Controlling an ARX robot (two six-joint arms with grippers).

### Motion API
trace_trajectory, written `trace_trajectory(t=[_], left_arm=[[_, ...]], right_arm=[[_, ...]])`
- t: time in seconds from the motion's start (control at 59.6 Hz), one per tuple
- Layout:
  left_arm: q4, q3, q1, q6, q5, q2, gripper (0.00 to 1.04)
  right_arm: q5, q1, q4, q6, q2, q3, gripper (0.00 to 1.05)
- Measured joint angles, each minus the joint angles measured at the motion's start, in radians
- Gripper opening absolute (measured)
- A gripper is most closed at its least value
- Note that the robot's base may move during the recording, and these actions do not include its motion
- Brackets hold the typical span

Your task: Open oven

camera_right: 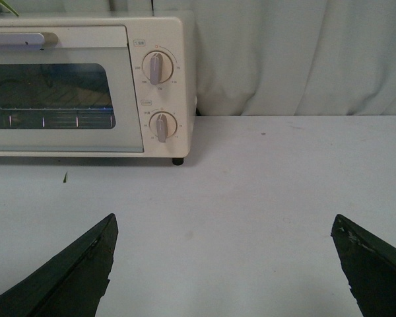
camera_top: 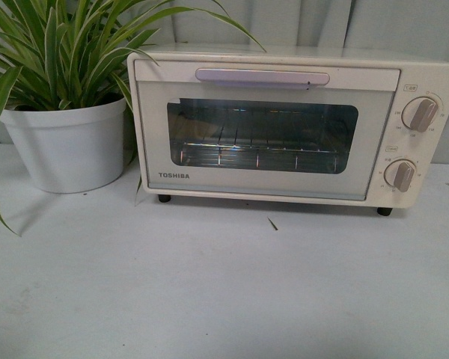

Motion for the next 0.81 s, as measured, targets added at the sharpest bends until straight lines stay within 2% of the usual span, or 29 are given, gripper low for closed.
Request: trace_trajectory(t=[0.587, 0.604, 0.638, 0.671, 0.721, 0.805], left_arm=[[0.0, 0.0, 0.0, 0.0, 0.0, 0.0, 0.98], [-0.015, 0.004, -0.01, -0.01, -0.021, 0.008, 0.98], [-0.108, 0.039, -0.053, -0.085, -0.16, 0.06, 0.98], [-0.135, 0.06, -0.09, -0.17, -0.251, 0.144, 0.98], [-0.084, 0.078, -0.141, -0.261, -0.296, 0.259, 0.98], [0.023, 0.134, -0.205, -0.373, -0.271, 0.426, 0.98]], right_arm=[[0.0, 0.0, 0.0, 0.0, 0.0, 0.0, 0.95], [0.0, 0.0, 0.0, 0.0, 0.0, 0.0, 0.95], [0.0, 0.0, 0.0, 0.0, 0.0, 0.0, 0.95], [0.001, 0.0, 0.0, 0.0, 0.0, 0.0, 0.95], [0.0, 0.0, 0.0, 0.0, 0.0, 0.0, 0.95], [0.0, 0.0, 0.0, 0.0, 0.0, 0.0, 0.95]])
